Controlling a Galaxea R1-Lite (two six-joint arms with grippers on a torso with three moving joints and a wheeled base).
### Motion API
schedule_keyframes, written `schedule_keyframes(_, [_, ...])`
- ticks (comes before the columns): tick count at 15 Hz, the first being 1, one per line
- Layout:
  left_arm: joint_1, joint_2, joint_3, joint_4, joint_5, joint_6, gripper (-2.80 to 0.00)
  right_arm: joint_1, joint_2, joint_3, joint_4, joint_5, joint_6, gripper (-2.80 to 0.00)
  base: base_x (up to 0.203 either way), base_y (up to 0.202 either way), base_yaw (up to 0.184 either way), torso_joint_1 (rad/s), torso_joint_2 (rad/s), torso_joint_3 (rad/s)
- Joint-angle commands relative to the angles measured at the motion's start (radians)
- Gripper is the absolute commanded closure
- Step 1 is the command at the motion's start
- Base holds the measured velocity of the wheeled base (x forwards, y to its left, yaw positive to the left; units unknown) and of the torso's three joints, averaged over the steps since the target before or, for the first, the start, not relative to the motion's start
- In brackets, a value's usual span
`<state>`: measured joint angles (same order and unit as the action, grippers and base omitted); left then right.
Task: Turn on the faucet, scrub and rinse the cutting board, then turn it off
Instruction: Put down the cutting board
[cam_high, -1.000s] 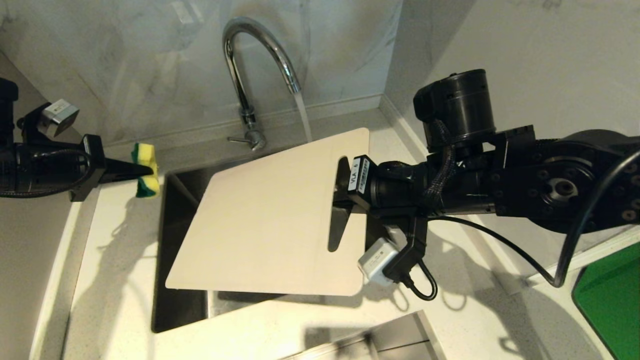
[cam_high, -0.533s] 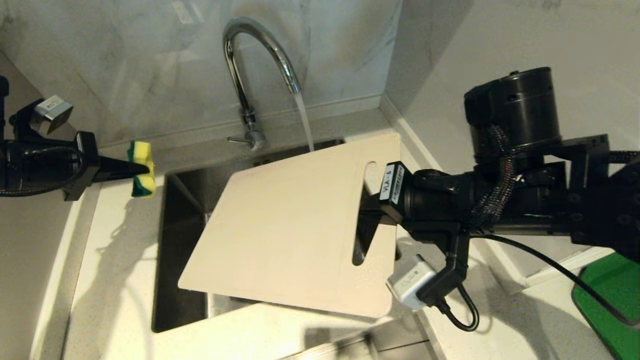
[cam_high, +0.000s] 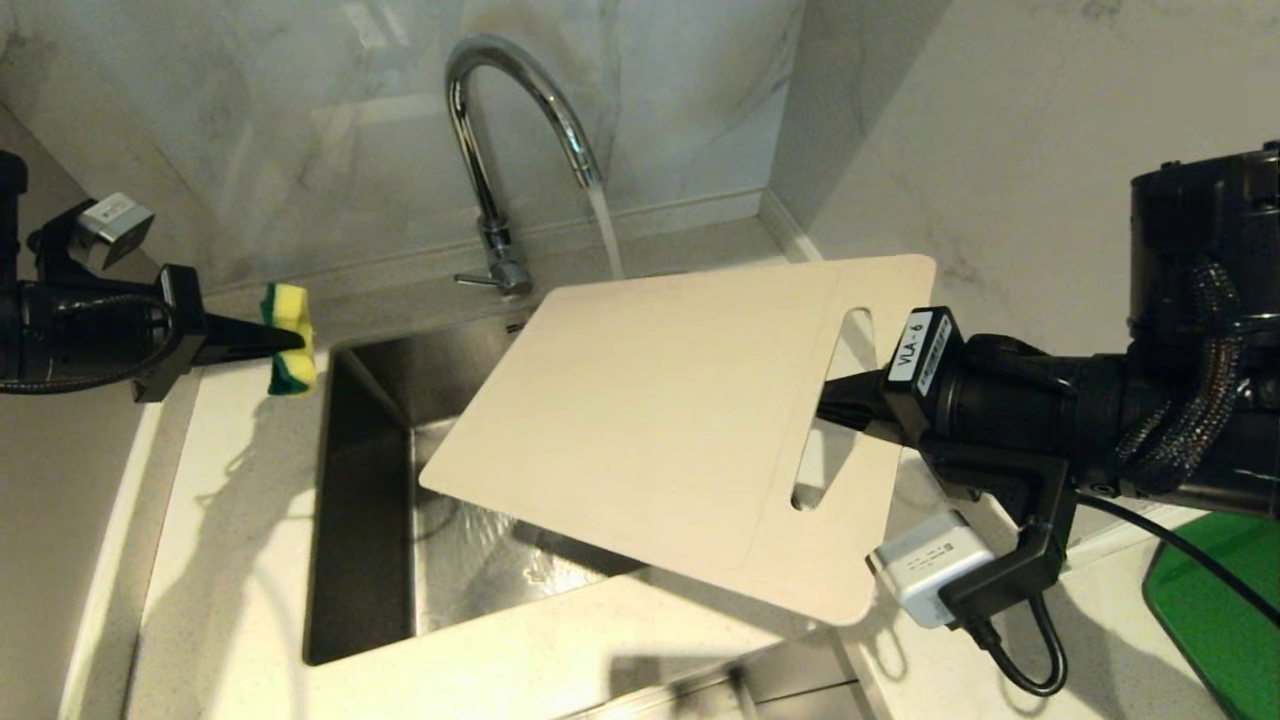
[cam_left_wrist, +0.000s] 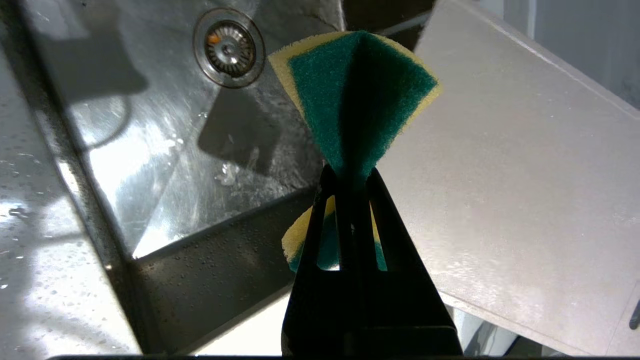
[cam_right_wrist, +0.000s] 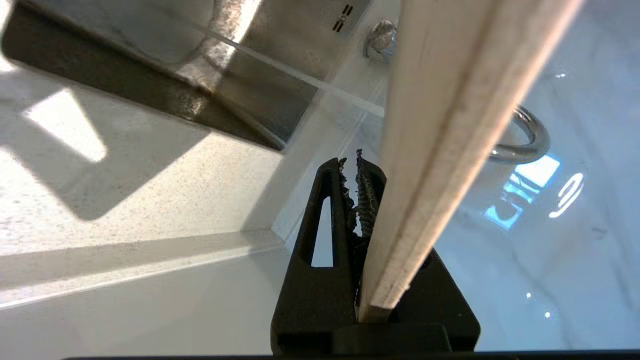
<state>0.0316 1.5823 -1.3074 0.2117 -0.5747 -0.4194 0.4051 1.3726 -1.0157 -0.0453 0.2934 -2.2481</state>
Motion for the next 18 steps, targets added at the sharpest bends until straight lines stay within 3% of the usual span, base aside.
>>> schedule_keyframes(1, [-0.007, 0.01, 0.002, 0.002, -0.001, -0.002, 0.0, -0.007, -0.024, 0.014, -0.003, -0.003, 0.001, 0.0, 0.0, 0.0, 0.0, 0.0, 0.0, 0.0])
schedule_keyframes(6, [-0.012, 0.035, -0.007, 0.0, 0.009, 0.002, 0.0, -0.083, -0.078, 0.091, -0.027, -0.005, 0.037, 0.0, 0.0, 0.0, 0.0, 0.0, 0.0, 0.0])
schedule_keyframes(13, [-0.013, 0.085, -0.017, -0.008, 0.009, 0.005, 0.0, -0.094, -0.171, 0.181, -0.025, -0.071, 0.102, 0.0, 0.0, 0.0, 0.0, 0.0, 0.0, 0.0])
schedule_keyframes(18, [-0.013, 0.12, -0.046, -0.007, 0.007, 0.007, 0.0, -0.094, -0.264, 0.279, -0.02, -0.186, 0.176, 0.0, 0.0, 0.0, 0.0, 0.0, 0.0, 0.0])
